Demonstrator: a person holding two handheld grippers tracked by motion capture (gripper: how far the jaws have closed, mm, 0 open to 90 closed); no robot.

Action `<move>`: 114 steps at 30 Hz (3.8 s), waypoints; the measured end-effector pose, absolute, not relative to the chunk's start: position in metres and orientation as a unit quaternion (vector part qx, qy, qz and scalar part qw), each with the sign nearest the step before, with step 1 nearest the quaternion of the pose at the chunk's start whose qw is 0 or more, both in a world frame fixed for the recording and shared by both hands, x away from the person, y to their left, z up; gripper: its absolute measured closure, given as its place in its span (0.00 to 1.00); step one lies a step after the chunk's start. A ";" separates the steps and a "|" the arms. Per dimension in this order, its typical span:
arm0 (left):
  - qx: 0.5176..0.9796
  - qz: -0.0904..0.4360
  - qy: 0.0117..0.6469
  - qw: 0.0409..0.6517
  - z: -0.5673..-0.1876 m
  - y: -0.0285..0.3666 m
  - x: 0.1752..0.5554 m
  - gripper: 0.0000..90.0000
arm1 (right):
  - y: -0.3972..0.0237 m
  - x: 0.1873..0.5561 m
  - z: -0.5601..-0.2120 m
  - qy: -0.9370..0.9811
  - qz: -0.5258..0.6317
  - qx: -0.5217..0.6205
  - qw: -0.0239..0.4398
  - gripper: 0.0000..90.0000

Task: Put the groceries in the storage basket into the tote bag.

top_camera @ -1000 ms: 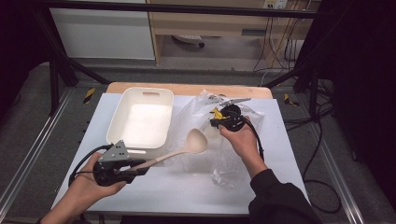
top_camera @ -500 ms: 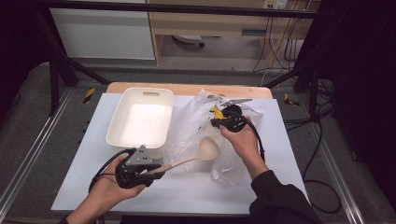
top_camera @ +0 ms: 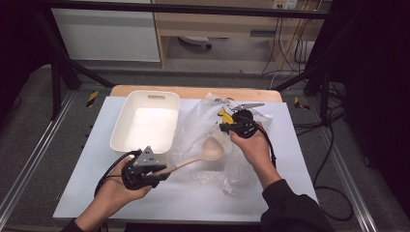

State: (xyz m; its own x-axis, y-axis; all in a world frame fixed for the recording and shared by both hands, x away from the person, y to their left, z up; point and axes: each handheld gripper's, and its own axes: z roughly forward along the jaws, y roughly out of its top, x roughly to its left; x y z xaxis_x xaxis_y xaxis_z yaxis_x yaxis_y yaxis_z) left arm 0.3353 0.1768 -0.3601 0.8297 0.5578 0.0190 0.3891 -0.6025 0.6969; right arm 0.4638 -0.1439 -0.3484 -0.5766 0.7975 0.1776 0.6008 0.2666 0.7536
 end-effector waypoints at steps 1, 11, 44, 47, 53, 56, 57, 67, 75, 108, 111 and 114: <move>0.887 0.119 0.268 0.357 -0.361 0.177 0.336 0.77 | -0.144 0.462 -0.348 0.787 0.411 0.444 0.121 1.00; 0.887 0.126 0.269 0.354 -0.366 0.169 0.350 0.77 | -0.153 0.455 -0.348 0.781 0.416 0.450 0.121 1.00; 0.886 0.129 0.251 0.367 -0.370 0.106 0.378 0.77 | -0.152 0.447 -0.358 0.777 0.422 0.453 0.112 1.00; 0.884 0.131 0.254 0.370 -0.372 0.099 0.381 0.77 | -0.151 0.446 -0.358 0.777 0.424 0.451 0.111 1.00; 0.877 0.139 0.264 0.376 -0.379 0.088 0.388 0.77 | -0.146 0.445 -0.361 0.781 0.421 0.447 0.115 1.00; 0.874 0.138 0.267 0.382 -0.383 0.083 0.393 0.77 | -0.143 0.444 -0.363 0.781 0.422 0.446 0.112 1.00; 0.873 0.139 0.268 0.384 -0.385 0.081 0.394 0.77 | -0.142 0.444 -0.364 0.782 0.421 0.445 0.112 1.00; 0.870 0.132 0.261 0.397 -0.392 0.066 0.397 0.77 | -0.135 0.446 -0.369 0.784 0.425 0.441 0.103 1.00; 0.869 0.126 0.254 0.405 -0.399 0.057 0.398 0.77 | -0.130 0.448 -0.374 0.787 0.424 0.437 0.101 1.00; 0.853 0.138 0.253 0.436 -0.418 0.036 0.416 0.77 | -0.132 0.440 -0.384 0.789 0.422 0.437 0.095 1.00; 0.851 0.139 0.254 0.438 -0.419 0.035 0.418 0.77 | -0.134 0.439 -0.385 0.787 0.423 0.439 0.094 1.00; 0.852 0.137 0.253 0.437 -0.420 0.034 0.419 0.77 | -0.136 0.439 -0.386 0.787 0.422 0.440 0.094 1.00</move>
